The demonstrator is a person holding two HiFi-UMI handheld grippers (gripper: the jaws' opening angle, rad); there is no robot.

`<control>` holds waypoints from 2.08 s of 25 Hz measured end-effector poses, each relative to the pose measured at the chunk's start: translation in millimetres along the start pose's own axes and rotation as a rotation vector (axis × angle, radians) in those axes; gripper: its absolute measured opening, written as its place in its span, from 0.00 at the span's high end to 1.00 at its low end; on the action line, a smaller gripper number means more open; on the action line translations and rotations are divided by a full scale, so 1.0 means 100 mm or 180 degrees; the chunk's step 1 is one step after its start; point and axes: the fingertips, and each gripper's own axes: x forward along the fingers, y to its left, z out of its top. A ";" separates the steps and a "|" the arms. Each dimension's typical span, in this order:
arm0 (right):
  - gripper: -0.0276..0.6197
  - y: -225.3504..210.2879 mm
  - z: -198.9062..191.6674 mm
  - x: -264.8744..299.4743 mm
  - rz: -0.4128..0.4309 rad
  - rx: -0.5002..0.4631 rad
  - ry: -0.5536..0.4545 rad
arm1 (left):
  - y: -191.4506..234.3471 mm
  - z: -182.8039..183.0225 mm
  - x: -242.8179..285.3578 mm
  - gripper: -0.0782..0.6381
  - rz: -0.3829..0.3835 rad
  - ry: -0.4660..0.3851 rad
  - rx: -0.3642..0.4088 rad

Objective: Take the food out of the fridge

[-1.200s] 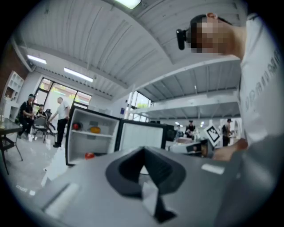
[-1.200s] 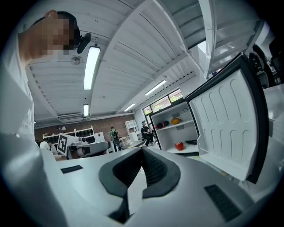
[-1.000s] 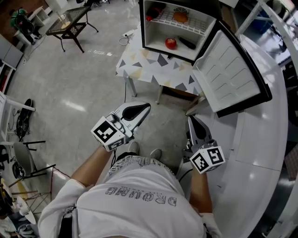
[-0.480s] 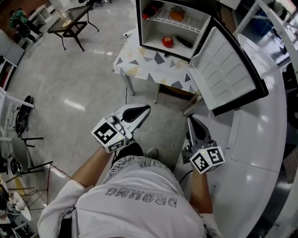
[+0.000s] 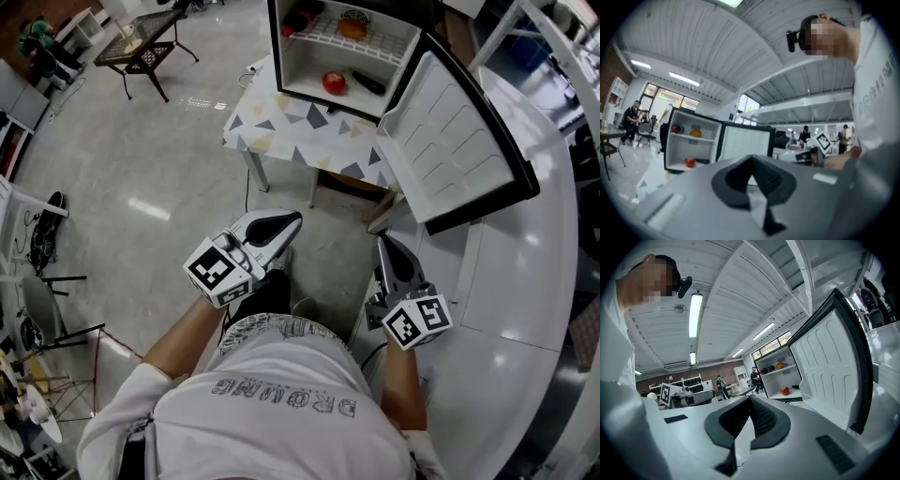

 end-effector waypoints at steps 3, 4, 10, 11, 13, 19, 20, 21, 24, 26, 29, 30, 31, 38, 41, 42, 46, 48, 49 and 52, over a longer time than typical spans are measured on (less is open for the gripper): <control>0.96 -0.07 0.01 0.06 -0.0009 0.0025 0.0012 | 0.07 0.01 0.07 0.88 -0.0004 -0.0002 0.0007; 0.96 -0.10 0.01 0.08 -0.0013 0.0034 0.0014 | 0.09 0.01 0.09 0.88 -0.0010 -0.0005 0.0004; 0.96 -0.25 0.05 0.34 -0.0012 0.0039 0.0037 | 0.36 -0.02 0.25 0.88 -0.0012 -0.0015 -0.0025; 0.96 -0.27 0.06 0.41 -0.0008 0.0038 0.0042 | 0.43 -0.01 0.28 0.88 0.0000 -0.0017 -0.0032; 0.96 -0.32 0.08 0.55 0.0004 0.0042 0.0055 | 0.57 -0.01 0.33 0.88 0.0026 -0.0016 -0.0047; 0.96 -0.50 0.12 0.95 -0.0032 0.0067 0.0104 | 1.01 -0.02 0.51 0.88 0.0022 -0.0005 -0.0109; 0.96 -0.53 0.13 1.02 -0.0043 0.0072 0.0109 | 1.09 -0.01 0.54 0.88 0.0017 0.0000 -0.0108; 0.96 -0.55 0.14 1.10 -0.0053 0.0077 0.0114 | 1.17 0.00 0.57 0.88 0.0011 0.0002 -0.0111; 0.96 -0.61 0.18 1.35 -0.0072 0.0083 0.0129 | 1.42 0.03 0.65 0.88 -0.0011 0.0006 -0.0128; 0.96 -0.65 0.19 1.51 -0.0083 0.0085 0.0132 | 1.58 0.04 0.71 0.88 -0.0026 0.0016 -0.0144; 0.96 -0.71 0.23 1.74 -0.0122 0.0087 0.0152 | 1.81 0.06 0.77 0.88 -0.0061 0.0026 -0.0176; 0.96 -0.73 0.25 1.82 -0.0134 0.0086 0.0159 | 1.89 0.07 0.79 0.88 -0.0068 0.0027 -0.0181; 0.96 -0.75 0.27 1.91 -0.0144 0.0087 0.0163 | 1.98 0.07 0.81 0.88 -0.0075 0.0029 -0.0185; 0.96 -0.83 0.40 2.45 -0.0242 0.0066 0.0176 | 2.54 0.16 0.93 0.88 -0.0151 0.0035 -0.0234; 0.96 -0.85 0.47 2.66 -0.0288 0.0027 0.0173 | 2.75 0.19 0.97 0.88 -0.0191 0.0028 -0.0257; 0.96 -0.87 0.48 2.72 -0.0306 0.0013 0.0173 | 2.82 0.20 0.99 0.88 -0.0203 0.0023 -0.0267; 0.96 -0.93 0.53 2.96 -0.0382 -0.0029 0.0185 | 3.08 0.23 1.02 0.88 -0.0236 0.0011 -0.0294; 0.96 -0.95 0.56 3.07 -0.0420 -0.0045 0.0185 | 3.20 0.24 1.03 0.88 -0.0257 0.0013 -0.0313; 0.96 -0.97 0.58 3.12 -0.0439 -0.0053 0.0180 | 3.25 0.24 1.04 0.88 -0.0270 0.0018 -0.0321; 0.96 -1.01 0.65 3.25 -0.0507 -0.0093 0.0162 | 3.39 0.24 1.07 0.88 -0.0308 0.0027 -0.0338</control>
